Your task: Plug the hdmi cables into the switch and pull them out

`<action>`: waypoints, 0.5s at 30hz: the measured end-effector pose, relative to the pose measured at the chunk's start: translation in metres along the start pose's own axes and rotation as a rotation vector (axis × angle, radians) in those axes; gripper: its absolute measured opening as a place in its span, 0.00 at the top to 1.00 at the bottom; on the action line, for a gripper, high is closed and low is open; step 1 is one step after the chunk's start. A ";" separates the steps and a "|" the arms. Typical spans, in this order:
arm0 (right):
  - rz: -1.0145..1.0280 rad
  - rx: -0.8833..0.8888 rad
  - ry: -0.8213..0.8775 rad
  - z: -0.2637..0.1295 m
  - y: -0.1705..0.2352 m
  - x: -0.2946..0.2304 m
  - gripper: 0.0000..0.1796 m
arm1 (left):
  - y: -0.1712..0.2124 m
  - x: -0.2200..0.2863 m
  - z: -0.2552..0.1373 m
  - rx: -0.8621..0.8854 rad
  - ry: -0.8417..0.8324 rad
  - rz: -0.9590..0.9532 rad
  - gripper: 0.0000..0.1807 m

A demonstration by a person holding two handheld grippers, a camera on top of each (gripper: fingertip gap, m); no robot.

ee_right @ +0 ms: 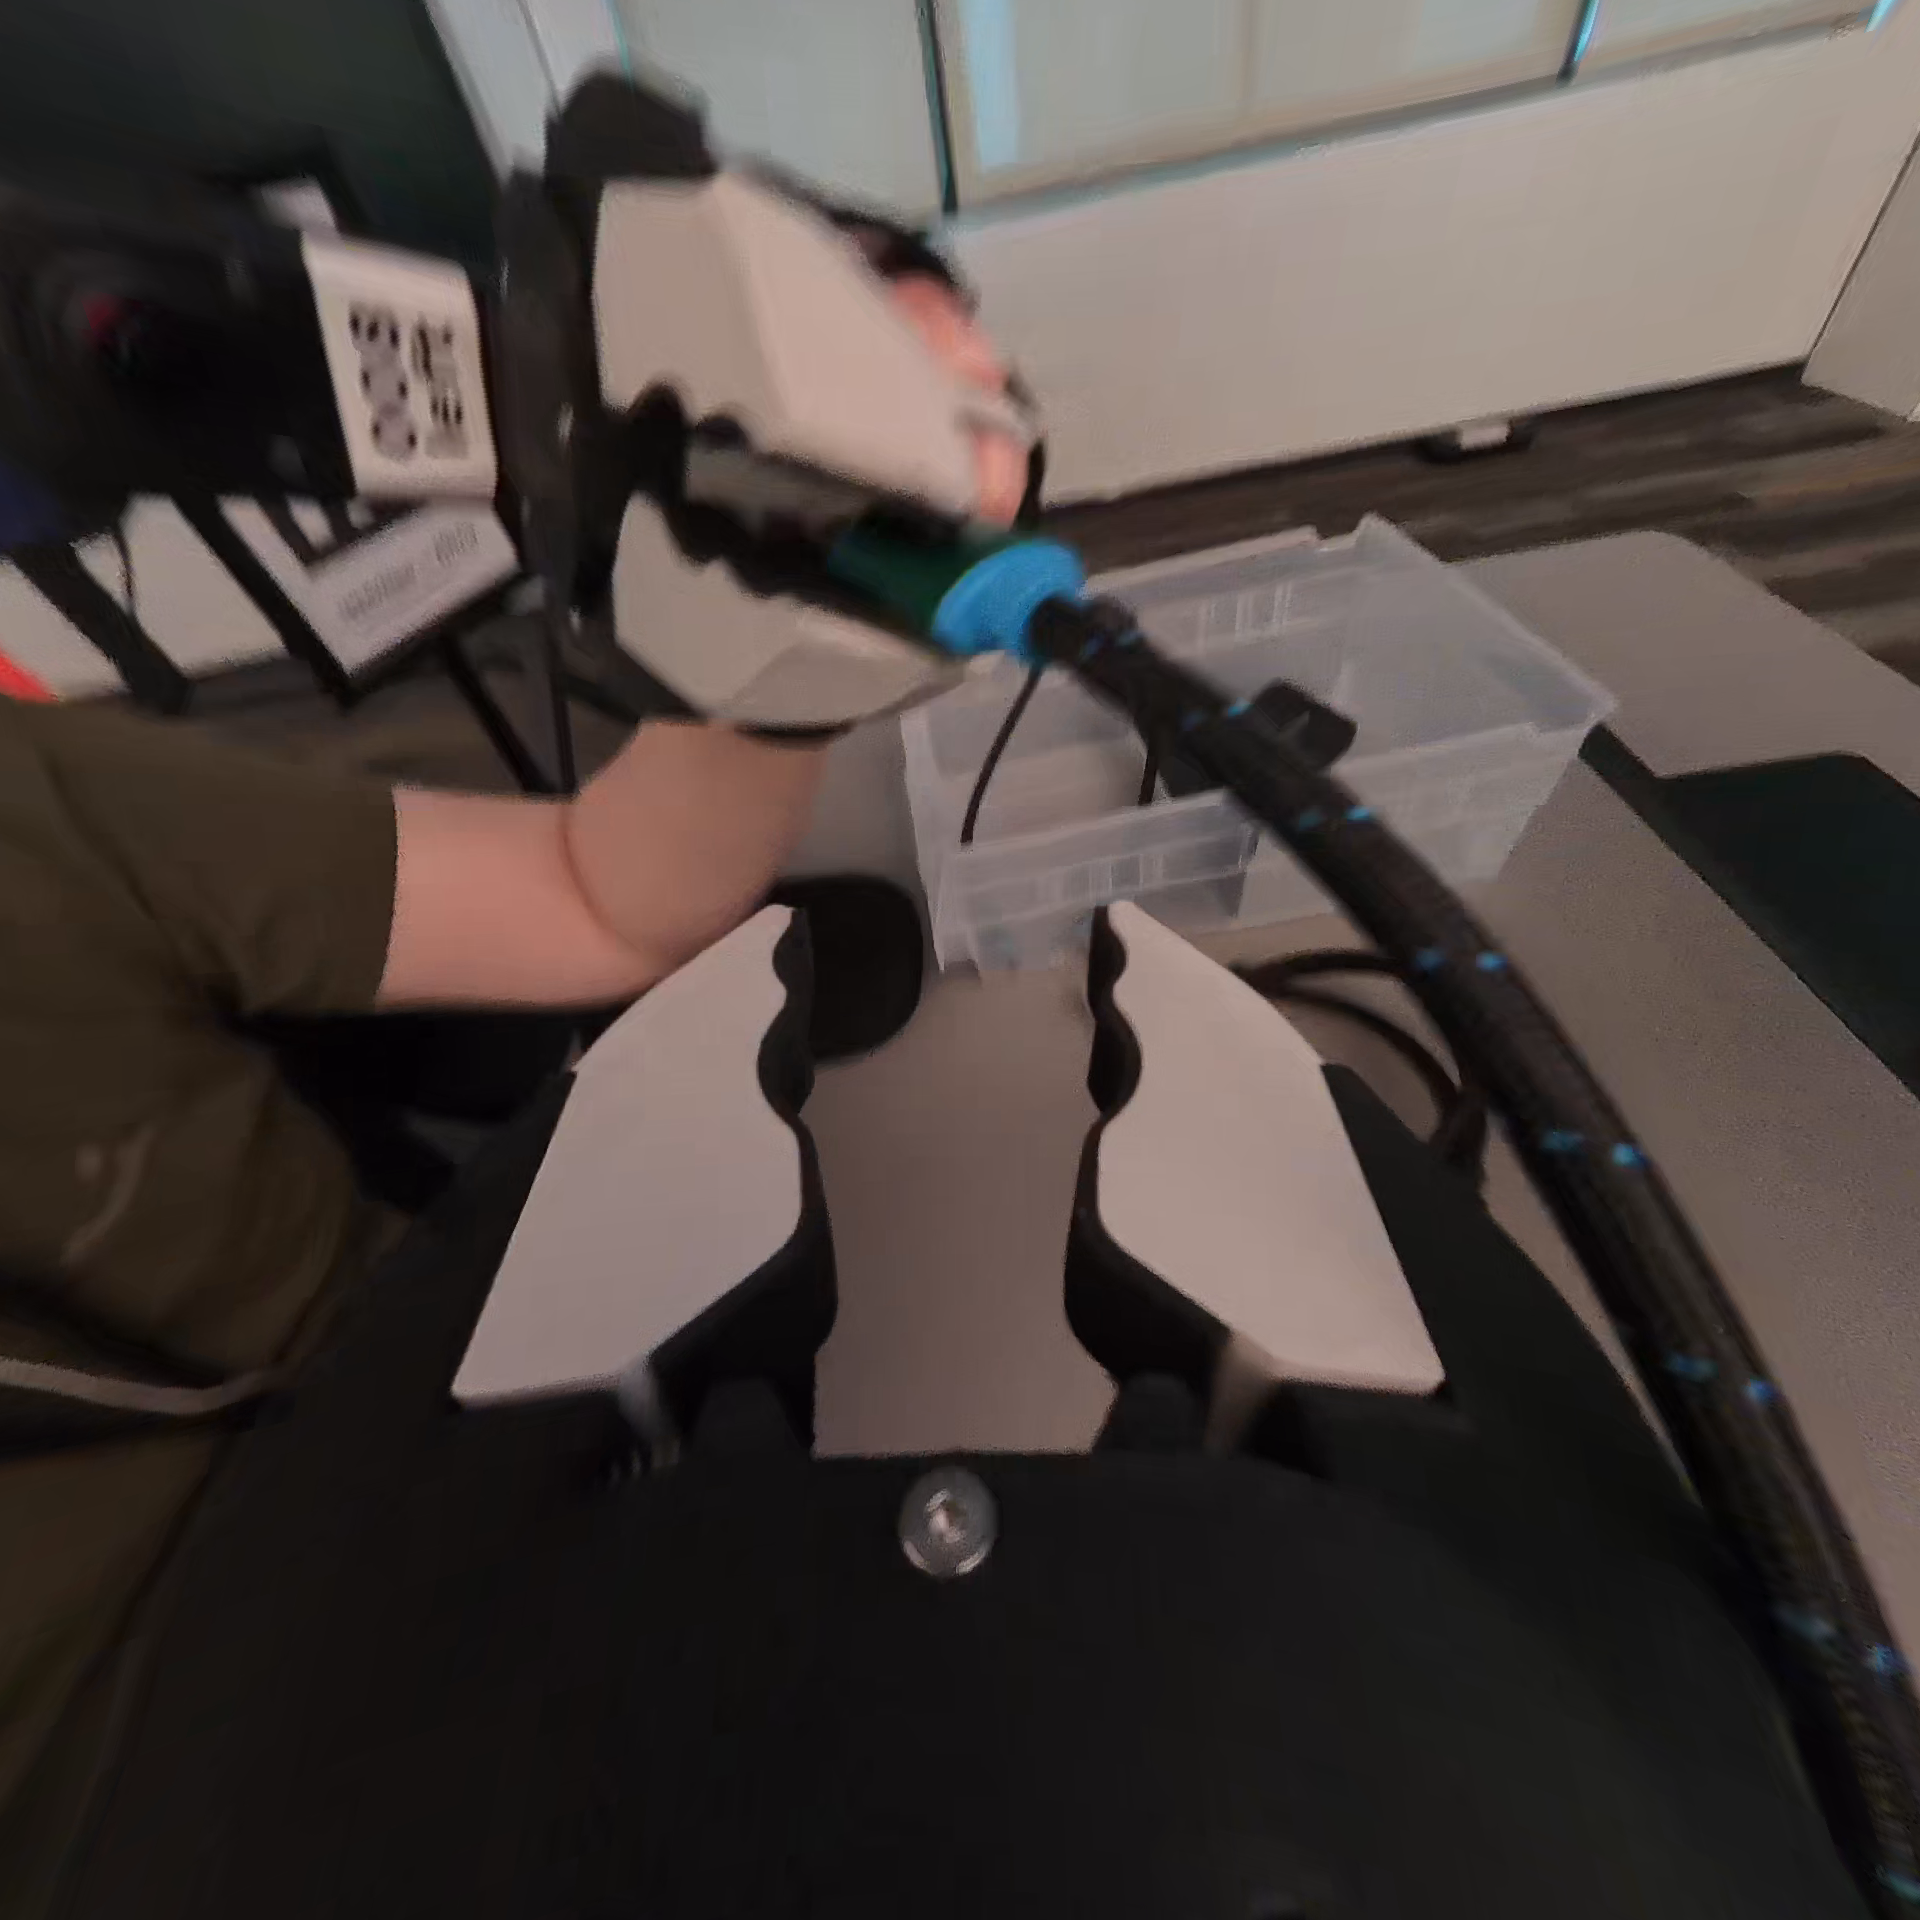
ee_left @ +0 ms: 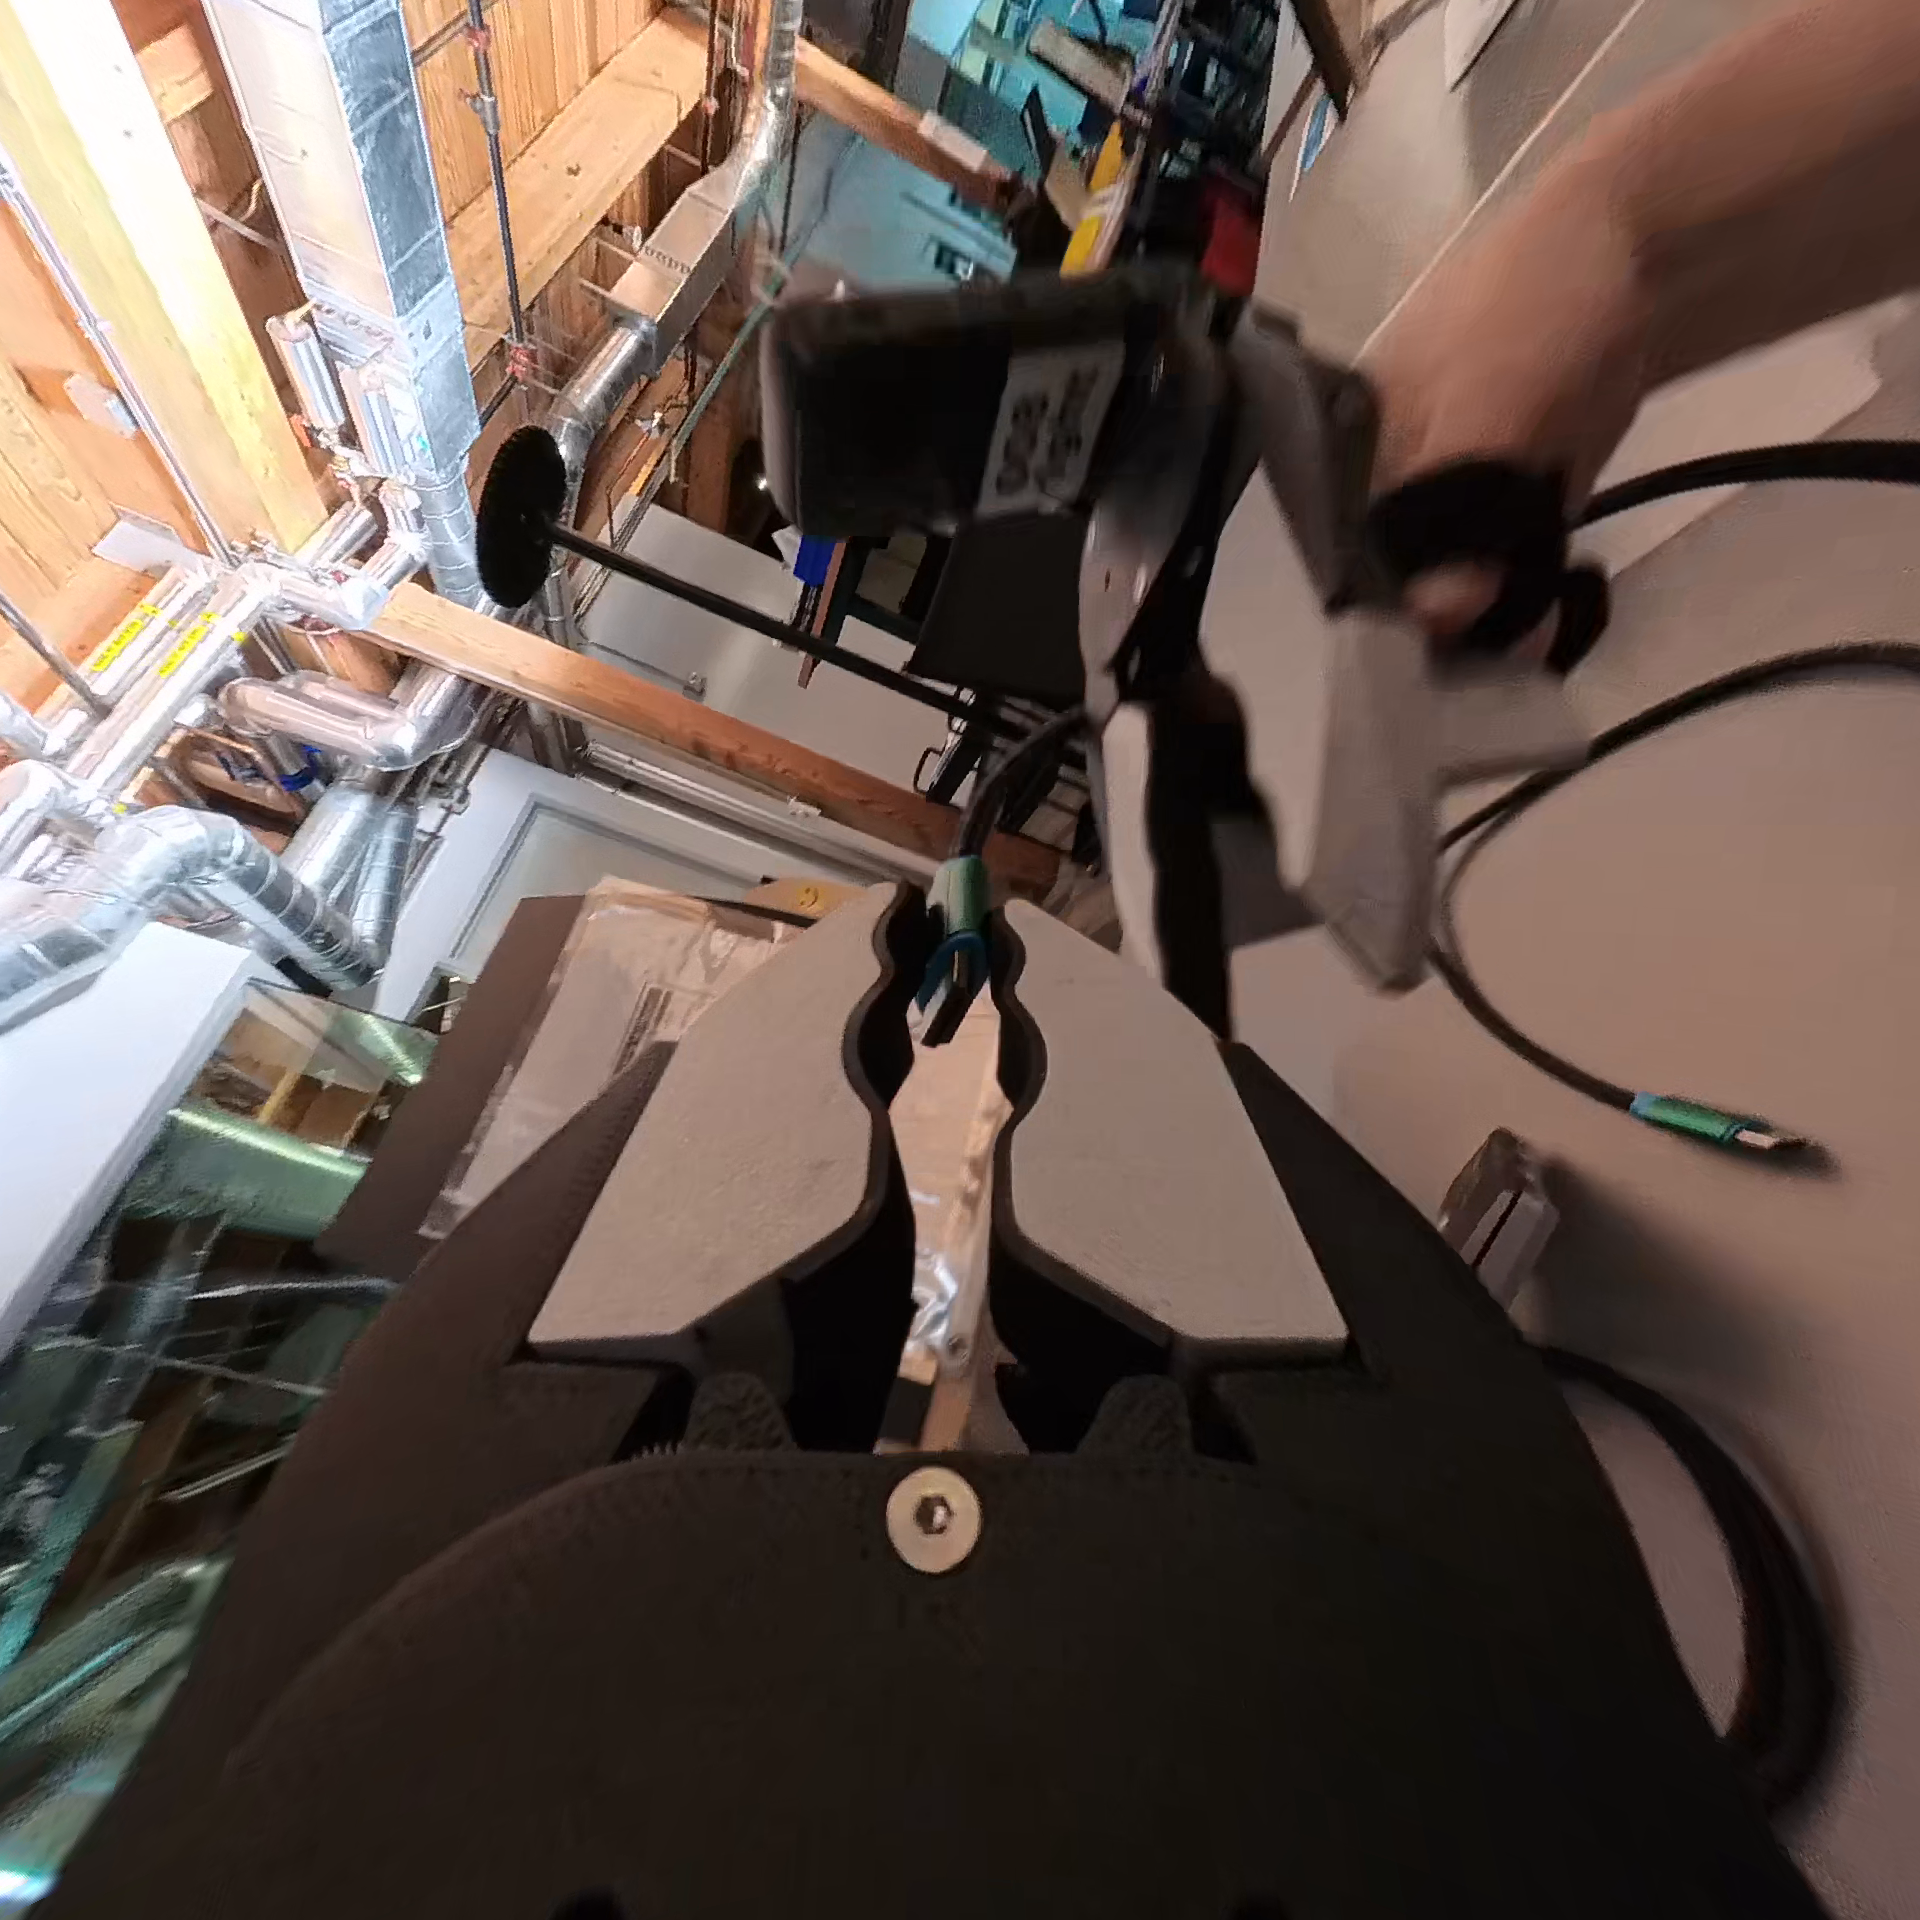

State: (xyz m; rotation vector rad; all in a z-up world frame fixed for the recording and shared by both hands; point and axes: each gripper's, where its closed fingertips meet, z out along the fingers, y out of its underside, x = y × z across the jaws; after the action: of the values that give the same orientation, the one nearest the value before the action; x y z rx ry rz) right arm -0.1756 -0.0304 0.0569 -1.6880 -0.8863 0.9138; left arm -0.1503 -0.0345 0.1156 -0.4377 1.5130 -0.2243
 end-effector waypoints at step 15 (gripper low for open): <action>0.395 0.590 -0.610 -0.021 -0.053 -0.026 0.63 | -0.041 0.001 -0.013 0.303 0.133 -0.301 0.95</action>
State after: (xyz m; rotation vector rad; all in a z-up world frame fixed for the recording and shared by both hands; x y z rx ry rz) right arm -0.1767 -0.0488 0.1169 -1.0837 -0.5696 1.8185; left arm -0.1576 -0.0734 0.1318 -0.4112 1.5074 -0.7213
